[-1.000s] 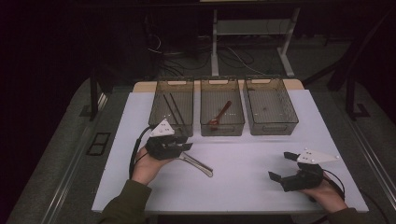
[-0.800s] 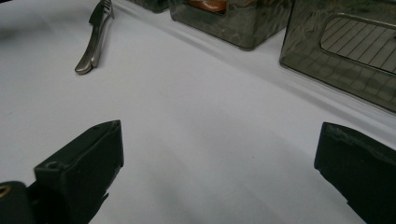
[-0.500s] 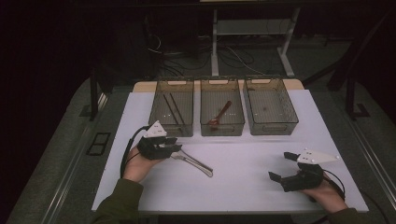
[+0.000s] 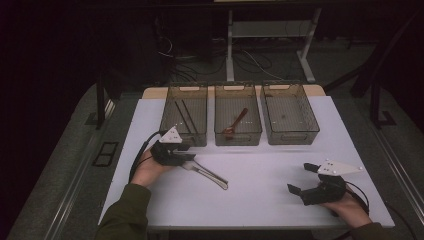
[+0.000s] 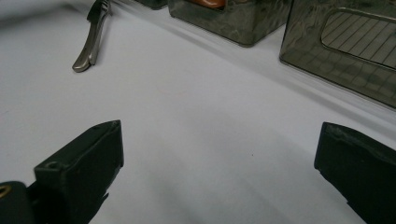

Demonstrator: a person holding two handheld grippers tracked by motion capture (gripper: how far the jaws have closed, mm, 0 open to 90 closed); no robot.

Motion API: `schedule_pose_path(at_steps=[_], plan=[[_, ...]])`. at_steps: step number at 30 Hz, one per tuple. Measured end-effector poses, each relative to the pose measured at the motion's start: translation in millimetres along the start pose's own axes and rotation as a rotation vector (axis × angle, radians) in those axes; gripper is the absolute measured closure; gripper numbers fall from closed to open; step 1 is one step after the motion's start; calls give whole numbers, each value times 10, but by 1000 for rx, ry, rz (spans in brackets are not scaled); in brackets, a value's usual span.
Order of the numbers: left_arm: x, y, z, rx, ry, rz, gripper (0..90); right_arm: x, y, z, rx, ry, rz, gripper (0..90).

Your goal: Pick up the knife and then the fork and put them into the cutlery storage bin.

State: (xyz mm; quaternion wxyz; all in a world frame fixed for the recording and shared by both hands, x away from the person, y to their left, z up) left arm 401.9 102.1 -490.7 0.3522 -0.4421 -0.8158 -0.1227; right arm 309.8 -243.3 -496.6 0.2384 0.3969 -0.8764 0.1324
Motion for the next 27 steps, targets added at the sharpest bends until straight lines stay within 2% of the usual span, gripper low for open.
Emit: schedule_pose_path(at_steps=[4,6,9,13,19,21,27], plan=[[-56,-80,-31,-46,56,49,526,2,6,-3,0,-1,-3,7],[-79,-85,-48,-63,77,56,526,0,2,0,0,0,-2,6],[-106,-81,-53,-63,103,81,527,1,3,6,1,2,-4,6],[-130,-91,-53,-55,105,114,527,7,6,5,-2,2,-6,6],[-175,-199,-41,-90,117,162,549,4,5,7,2,1,-7,7],[-192,-238,-20,-107,135,178,563,5,8,7,0,3,-7,6],[-270,-276,56,-155,188,178,599,6,7,7,0,2,-6,6]])
Point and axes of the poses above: each handheld gripper's, and its own axes: x roughly backward along the jaws, z roughly out of its underside, y roughly to its left, the point moved 10 cm from there along -x, roughly forward along the jaws, and after that the axes turned 10 degrees about x, right-handed, at the moved point
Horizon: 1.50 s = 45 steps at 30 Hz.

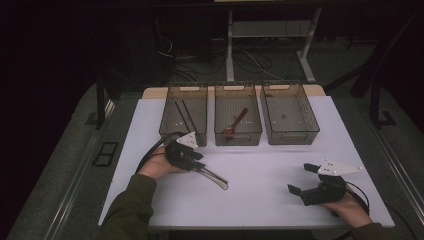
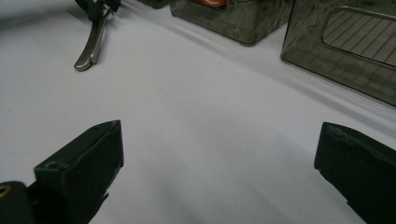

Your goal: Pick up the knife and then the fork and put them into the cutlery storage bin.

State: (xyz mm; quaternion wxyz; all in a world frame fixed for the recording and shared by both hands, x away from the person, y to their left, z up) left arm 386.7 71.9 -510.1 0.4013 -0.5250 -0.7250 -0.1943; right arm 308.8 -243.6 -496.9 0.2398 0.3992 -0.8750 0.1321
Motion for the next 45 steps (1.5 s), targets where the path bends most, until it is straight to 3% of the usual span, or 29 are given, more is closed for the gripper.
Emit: schedule_pose_path(at_steps=[12,18,25,30,33,38,42,45], plan=[[-91,-19,-11,-26,11,11,671,-5,5,1,2,2,-2,6],[-94,-20,-19,-46,18,-5,673,-8,2,2,1,1,-2,6],[-147,-61,-116,-28,-13,1,742,-16,11,1,3,3,-4,6],[-189,-57,-167,-38,-36,-4,749,-15,12,3,3,4,-6,6],[-216,-68,-196,-23,-46,-8,750,-16,10,3,1,4,-6,6],[-288,-104,-294,-11,-79,14,784,-22,16,-3,3,2,-8,7],[-298,-97,-319,-37,-61,-3,781,-14,12,0,1,3,-8,6],[-260,-43,-296,-70,-19,-31,753,-11,6,1,-2,0,-9,6]])
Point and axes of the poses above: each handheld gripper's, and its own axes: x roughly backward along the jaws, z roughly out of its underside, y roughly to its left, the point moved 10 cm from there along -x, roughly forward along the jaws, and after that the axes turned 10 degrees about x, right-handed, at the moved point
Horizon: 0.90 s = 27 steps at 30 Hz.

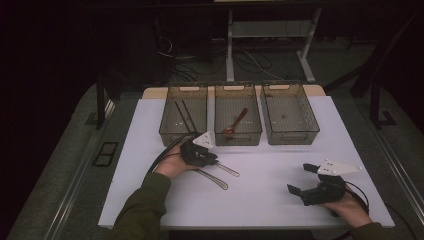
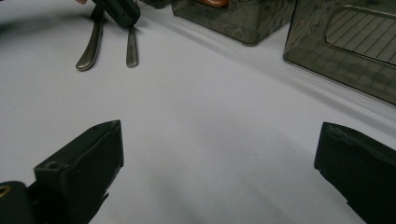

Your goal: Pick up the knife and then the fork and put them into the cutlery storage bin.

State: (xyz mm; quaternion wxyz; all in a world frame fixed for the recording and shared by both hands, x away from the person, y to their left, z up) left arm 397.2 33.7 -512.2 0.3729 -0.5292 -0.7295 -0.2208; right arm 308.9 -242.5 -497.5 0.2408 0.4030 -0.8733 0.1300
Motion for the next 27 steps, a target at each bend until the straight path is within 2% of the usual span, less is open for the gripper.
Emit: schedule_pose_path(at_steps=[2,4,6,10,15,22,27], plan=[[23,17,24,-10,26,21,713,0,3,2,3,1,-2,6],[32,58,60,-50,71,18,695,0,4,1,4,0,-4,6],[26,72,74,-76,112,36,694,-1,6,-1,3,1,-7,6],[4,69,66,-90,165,71,703,-1,10,-3,4,0,-9,6],[0,48,59,-70,166,78,722,3,10,2,5,-1,-12,6],[-49,-97,12,-98,170,124,770,-2,19,-5,5,-1,-13,6],[-76,-168,-14,-129,163,138,797,-3,18,-3,1,-2,-15,6]])
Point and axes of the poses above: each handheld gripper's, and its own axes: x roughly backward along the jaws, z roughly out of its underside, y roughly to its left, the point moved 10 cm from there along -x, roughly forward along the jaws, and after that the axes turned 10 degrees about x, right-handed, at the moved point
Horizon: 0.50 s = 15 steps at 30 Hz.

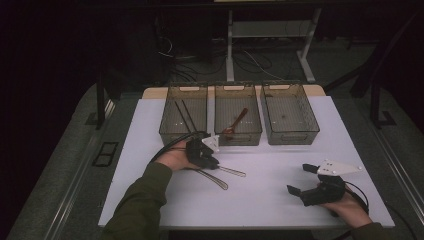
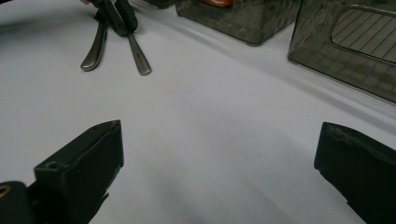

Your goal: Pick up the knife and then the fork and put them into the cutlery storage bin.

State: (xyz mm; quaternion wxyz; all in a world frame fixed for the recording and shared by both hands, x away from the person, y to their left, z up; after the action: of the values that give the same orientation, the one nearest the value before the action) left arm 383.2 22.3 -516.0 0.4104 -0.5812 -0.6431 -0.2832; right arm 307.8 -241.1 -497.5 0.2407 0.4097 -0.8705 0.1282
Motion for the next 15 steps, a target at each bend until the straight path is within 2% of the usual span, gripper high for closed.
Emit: schedule_pose_path(at_steps=[3,7,9,13,15], plan=[[-37,-37,-58,-28,-9,3,824,4,0,-1,-3,0,1,6],[-81,-59,-121,-23,-27,1,840,12,-5,-7,-5,-6,3,6],[-73,-37,-114,-41,-15,0,841,12,-10,-6,-2,-7,3,6],[-77,-11,-140,-34,-23,-21,843,15,-14,-9,-4,-10,3,6],[-57,2,-182,-16,-50,-30,843,18,-15,-10,-5,-10,4,6]])
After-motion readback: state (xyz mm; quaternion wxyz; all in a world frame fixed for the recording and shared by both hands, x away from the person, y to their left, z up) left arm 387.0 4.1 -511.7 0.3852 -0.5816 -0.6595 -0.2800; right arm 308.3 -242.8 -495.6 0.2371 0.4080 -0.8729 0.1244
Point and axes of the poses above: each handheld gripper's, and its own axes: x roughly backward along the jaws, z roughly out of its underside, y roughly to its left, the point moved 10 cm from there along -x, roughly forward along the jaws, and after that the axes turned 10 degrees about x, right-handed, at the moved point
